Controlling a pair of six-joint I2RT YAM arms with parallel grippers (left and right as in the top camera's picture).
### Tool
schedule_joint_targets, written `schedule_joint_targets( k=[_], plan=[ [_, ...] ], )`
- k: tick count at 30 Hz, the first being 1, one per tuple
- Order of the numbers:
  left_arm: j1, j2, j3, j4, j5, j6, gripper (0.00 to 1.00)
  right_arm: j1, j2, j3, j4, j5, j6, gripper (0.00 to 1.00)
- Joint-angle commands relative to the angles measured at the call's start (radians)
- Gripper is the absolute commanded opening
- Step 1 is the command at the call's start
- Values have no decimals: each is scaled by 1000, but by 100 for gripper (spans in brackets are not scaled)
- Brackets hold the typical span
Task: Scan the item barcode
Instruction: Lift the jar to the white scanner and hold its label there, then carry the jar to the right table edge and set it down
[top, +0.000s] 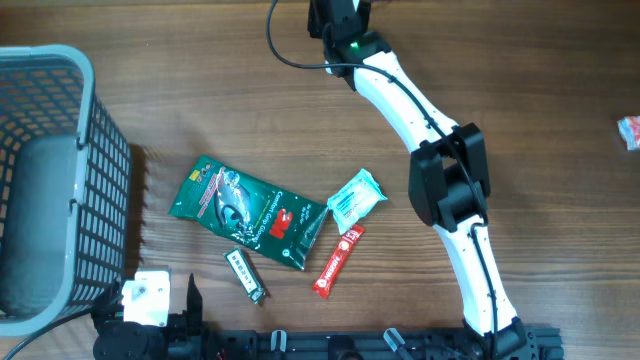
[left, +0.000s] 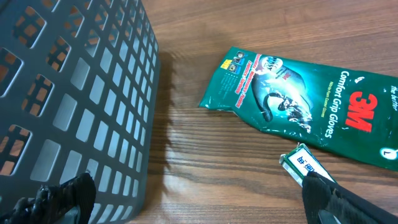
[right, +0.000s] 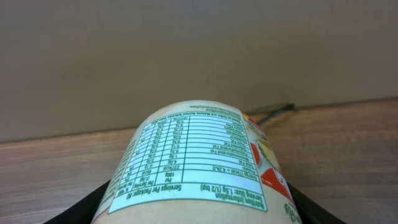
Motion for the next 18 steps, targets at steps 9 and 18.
schedule_joint_targets(
  k=[9,18],
  plan=[
    [-4,-6,3,3,-10,16,100,-45,-172,17,-188,62,-19,54],
    [-4,-6,3,3,-10,16,100,-403,-334,15,-867,14,84,54]
  ],
)
